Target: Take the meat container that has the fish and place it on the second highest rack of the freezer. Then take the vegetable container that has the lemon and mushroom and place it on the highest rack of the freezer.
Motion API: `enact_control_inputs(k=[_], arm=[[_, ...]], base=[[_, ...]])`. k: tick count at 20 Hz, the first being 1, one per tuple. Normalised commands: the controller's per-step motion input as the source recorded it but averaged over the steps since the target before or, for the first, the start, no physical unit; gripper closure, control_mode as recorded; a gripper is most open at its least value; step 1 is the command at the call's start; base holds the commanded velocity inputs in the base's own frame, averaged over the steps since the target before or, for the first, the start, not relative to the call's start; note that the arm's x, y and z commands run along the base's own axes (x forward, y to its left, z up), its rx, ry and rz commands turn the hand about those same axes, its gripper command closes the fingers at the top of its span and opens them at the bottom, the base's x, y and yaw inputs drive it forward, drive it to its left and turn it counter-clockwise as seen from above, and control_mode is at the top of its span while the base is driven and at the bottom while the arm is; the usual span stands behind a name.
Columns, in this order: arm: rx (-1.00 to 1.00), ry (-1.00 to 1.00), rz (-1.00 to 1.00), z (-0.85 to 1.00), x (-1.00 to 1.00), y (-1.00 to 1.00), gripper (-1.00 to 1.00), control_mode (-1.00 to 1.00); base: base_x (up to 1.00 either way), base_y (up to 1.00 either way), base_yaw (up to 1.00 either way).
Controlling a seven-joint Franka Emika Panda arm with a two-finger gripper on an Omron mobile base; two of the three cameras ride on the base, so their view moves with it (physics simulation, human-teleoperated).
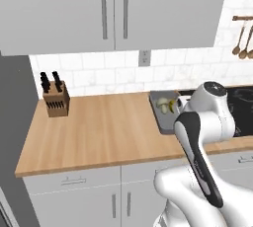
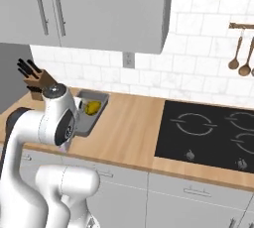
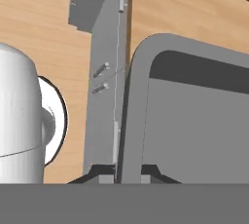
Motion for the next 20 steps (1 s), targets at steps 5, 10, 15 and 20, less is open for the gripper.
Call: enact_control_inputs(k=[5, 10, 15, 20], arm=[[0.00, 0.00, 0.00, 0.00, 0.00, 0.00, 1.00, 1.00], [0.00, 0.00, 0.00, 0.00, 0.00, 0.00, 1.00, 1.00], [0.00, 0.00, 0.00, 0.00, 0.00, 0.00, 1.00, 1.00], [0.00, 0.00, 0.00, 0.00, 0.00, 0.00, 1.00, 1.00]], base=[[-0.73, 0.65, 0.06], [-0.03, 0.99, 0.17], [-0.36, 0.71, 0.14], [-0.95, 0.30, 0.01]])
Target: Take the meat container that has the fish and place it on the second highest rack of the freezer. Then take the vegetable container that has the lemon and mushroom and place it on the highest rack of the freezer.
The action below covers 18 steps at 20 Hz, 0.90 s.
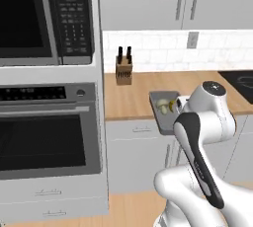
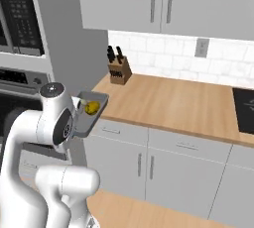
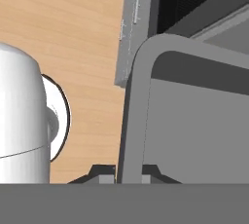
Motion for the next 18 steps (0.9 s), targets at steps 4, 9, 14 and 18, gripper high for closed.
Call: enact_control_inputs(k=[4, 9, 14, 18], arm=[[0.00, 0.00, 0.00, 0.00, 0.00, 0.00, 1.00, 1.00], [0.00, 0.00, 0.00, 0.00, 0.00, 0.00, 1.00, 1.00], [0.00, 0.00, 0.00, 0.00, 0.00, 0.00, 1.00, 1.00], [0.00, 0.00, 0.00, 0.00, 0.00, 0.00, 1.00, 1.00]], base=[[-0.91, 0.54, 0.00], [-0.18, 1.00, 0.02], [0.00, 1.00, 0.03], [0.00, 1.00, 0.04]])
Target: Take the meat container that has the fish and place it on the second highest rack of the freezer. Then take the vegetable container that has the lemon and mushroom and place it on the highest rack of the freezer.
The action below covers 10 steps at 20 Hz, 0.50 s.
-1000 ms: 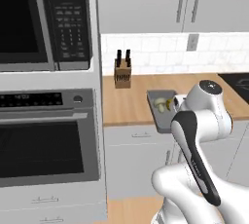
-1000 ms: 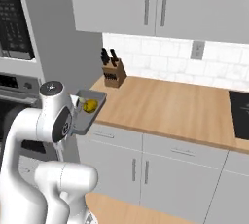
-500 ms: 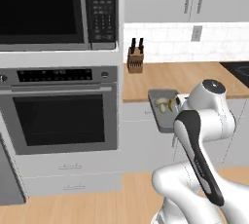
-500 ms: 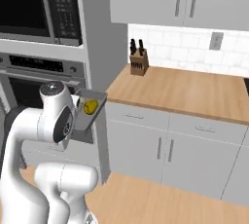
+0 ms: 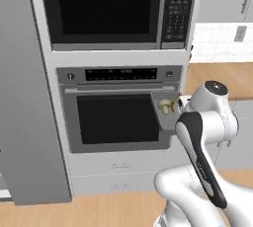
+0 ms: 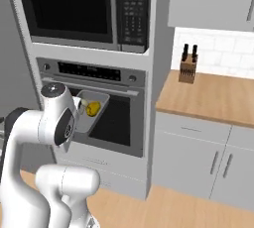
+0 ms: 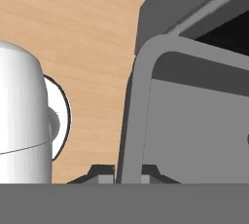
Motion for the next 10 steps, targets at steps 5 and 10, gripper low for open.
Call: enact_control_inputs(k=[5, 10], arm=[[0.00, 0.00, 0.00, 0.00, 0.00, 0.00, 1.00, 1.00], [0.00, 0.00, 0.00, 0.00, 0.00, 0.00, 1.00, 1.00]], base=[[0.01, 1.00, 0.05], [0.08, 1.00, 0.05]])
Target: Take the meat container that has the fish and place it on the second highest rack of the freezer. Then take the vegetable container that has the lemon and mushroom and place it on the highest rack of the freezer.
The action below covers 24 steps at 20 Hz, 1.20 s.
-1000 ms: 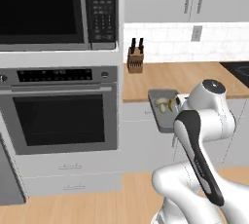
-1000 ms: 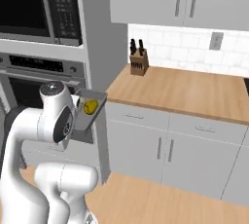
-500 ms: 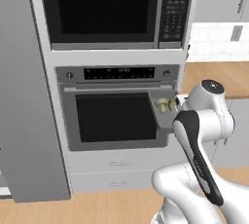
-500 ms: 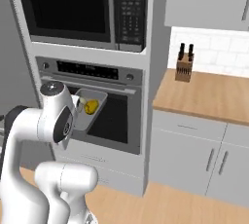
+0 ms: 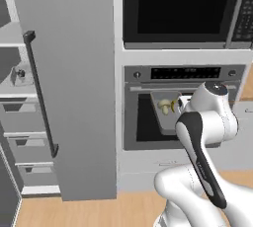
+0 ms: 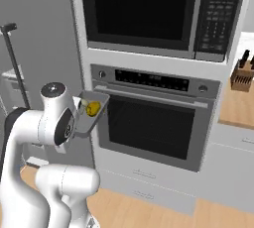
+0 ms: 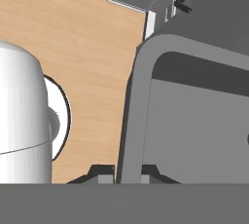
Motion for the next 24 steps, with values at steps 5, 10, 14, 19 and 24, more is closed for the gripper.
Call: enact_control_inputs(k=[5, 10, 14, 19, 24], arm=[[0.00, 0.00, 0.00, 0.00, 0.00, 0.00, 1.00, 1.00], [0.00, 0.00, 0.00, 0.00, 0.00, 0.00, 1.00, 1.00], [0.00, 0.00, 0.00, 0.00, 0.00, 0.00, 1.00, 1.00], [0.00, 0.00, 0.00, 0.00, 0.00, 0.00, 1.00, 1.00], [0.00, 0.00, 0.00, 0.00, 0.00, 0.00, 1.00, 1.00]], base=[[0.16, 1.00, 0.02], [0.20, 1.00, 0.00], [0.18, 1.00, 0.01], [0.20, 0.74, 0.01], [0.29, -0.10, 0.00]])
